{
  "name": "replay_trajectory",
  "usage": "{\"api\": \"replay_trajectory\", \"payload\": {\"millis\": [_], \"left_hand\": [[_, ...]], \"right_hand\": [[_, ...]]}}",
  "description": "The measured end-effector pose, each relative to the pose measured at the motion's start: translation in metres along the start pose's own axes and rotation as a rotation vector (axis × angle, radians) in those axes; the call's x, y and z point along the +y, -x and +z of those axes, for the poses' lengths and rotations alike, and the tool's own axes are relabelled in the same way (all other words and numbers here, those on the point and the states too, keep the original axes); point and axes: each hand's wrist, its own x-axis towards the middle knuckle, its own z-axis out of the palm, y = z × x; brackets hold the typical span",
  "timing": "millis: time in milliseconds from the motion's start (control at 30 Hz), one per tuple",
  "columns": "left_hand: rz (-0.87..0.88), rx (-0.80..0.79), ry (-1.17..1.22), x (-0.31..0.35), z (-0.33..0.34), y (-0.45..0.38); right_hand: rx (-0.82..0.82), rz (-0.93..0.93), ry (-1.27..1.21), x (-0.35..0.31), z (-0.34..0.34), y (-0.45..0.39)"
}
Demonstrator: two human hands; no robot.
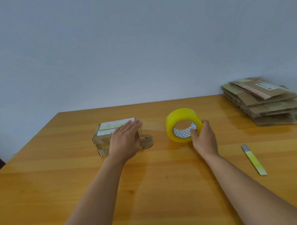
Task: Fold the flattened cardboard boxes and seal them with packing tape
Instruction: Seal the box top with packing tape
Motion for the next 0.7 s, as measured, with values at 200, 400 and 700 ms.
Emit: {"api": "replay_trajectory", "payload": {"millis": [200,400,700], "left_hand": [[-0.003,0.000,-0.003,-0.005,0.000,0.000],[-0.094,-0.030,-0.018,0.006,0.003,0.002],[-0.101,-0.110,-0.132,0.014,-0.005,0.003]], "right_hand": [[0.073,0.061,-0.022,-0.001,-0.002,0.001],[0.012,0.109,-0.038,-0.004,-0.006,0.007],[-0.064,0.010,0.390,0.006,-0.034,0.048]]}}
